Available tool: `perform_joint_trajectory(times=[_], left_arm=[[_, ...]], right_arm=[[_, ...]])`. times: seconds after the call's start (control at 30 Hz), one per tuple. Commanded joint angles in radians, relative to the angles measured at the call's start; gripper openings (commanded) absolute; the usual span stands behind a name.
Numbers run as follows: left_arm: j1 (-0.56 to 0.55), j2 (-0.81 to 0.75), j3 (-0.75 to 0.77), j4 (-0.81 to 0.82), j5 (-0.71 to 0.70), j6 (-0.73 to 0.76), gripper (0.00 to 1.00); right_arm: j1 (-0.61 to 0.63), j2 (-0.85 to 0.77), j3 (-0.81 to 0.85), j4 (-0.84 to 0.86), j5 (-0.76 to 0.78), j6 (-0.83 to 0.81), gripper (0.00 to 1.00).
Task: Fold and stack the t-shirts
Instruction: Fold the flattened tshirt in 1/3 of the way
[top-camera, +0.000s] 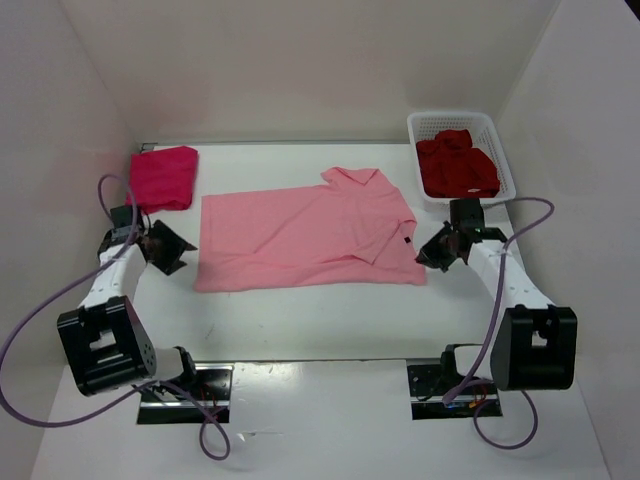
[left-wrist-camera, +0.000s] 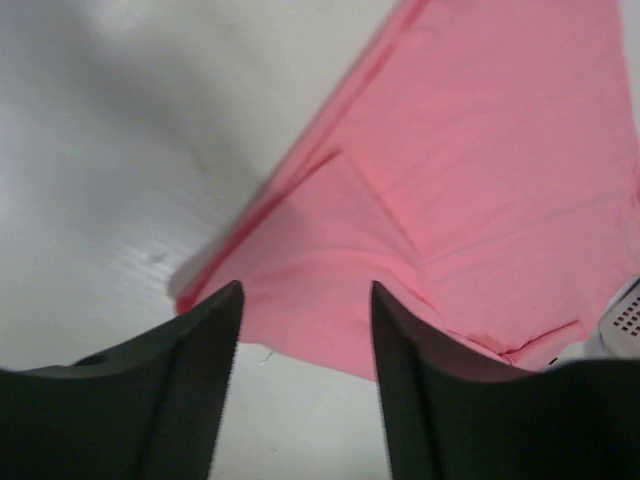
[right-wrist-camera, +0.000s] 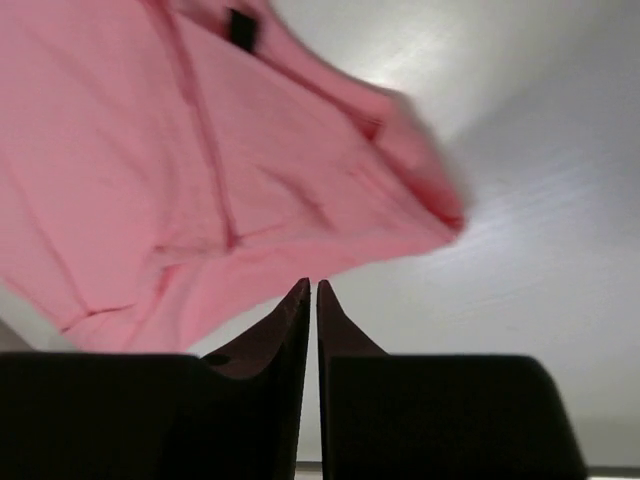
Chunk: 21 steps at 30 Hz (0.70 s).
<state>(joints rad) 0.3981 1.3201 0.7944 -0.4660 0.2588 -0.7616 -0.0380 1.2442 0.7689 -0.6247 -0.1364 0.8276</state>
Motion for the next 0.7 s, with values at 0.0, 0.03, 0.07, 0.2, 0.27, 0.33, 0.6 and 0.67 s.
perform_joint_trajectory(times=[0.0, 0.03, 0.07, 0.2, 0.27, 0.33, 0.6, 0.67], left_arm=[[-0.102, -0.016, 0.06, 0.069, -0.019, 0.062, 0.57], [-0.175, -0.007, 0.075, 0.099, -0.036, 0.062, 0.54], [-0.212, -0.007, 0.084, 0.113, -0.049, 0.062, 0.53], [-0.367, 0.045, 0.115, 0.17, -0.073, 0.048, 0.51], [-0.437, 0.054, 0.115, 0.208, -0.073, 0.022, 0.51], [-0.472, 0.065, 0.092, 0.239, -0.063, 0.012, 0.51], [-0.515, 0.11, 0.026, 0.27, -0.087, 0.011, 0.51], [-0.515, 0.11, 0.016, 0.288, -0.099, 0.011, 0.51]], right_arm=[[0.068, 0.069, 0.131, 0.054, -0.02, -0.077, 0.08], [0.119, 0.136, 0.151, 0.077, -0.02, -0.087, 0.08], [0.147, 0.17, 0.182, 0.094, -0.02, -0.087, 0.08], [0.265, 0.299, 0.224, 0.167, -0.054, -0.099, 0.29], [0.306, 0.334, 0.224, 0.209, -0.063, -0.09, 0.42], [0.322, 0.357, 0.224, 0.218, -0.072, -0.09, 0.47], [0.331, 0.42, 0.192, 0.257, -0.063, -0.09, 0.47], [0.331, 0.445, 0.191, 0.257, -0.063, -0.09, 0.47]])
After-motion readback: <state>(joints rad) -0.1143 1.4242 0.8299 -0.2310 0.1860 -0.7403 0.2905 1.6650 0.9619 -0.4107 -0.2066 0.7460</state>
